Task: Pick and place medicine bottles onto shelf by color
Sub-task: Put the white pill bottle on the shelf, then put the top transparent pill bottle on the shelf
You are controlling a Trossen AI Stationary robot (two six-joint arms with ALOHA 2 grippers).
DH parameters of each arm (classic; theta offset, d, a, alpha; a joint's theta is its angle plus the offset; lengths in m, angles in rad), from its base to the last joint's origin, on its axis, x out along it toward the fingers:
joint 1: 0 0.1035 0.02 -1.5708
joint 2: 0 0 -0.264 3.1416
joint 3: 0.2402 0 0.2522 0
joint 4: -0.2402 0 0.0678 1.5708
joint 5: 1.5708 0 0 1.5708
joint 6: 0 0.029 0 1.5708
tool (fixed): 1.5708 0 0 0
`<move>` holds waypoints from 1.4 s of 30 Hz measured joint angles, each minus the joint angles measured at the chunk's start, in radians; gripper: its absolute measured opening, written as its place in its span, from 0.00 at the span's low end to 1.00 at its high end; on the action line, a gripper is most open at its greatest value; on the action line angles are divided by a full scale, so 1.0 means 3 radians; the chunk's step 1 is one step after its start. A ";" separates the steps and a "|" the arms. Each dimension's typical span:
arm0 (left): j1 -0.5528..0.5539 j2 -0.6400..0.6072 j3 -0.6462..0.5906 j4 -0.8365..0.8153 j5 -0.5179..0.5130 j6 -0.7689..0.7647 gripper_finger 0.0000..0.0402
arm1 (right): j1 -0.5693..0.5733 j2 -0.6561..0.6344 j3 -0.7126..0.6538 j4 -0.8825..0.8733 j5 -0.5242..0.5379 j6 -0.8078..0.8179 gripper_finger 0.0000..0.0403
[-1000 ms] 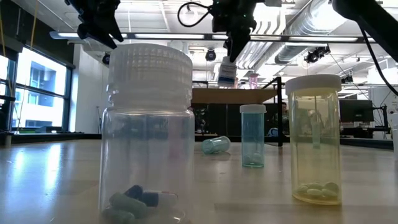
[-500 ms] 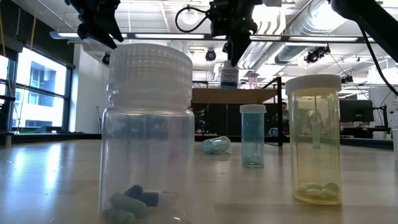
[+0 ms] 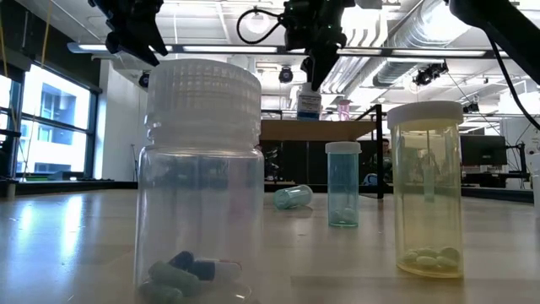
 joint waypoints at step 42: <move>-0.0003 0.0000 0.0000 0.0000 0.0075 0.0027 0.57 | 0.0076 -0.0290 -0.0001 0.0036 0.0198 0.0495 0.51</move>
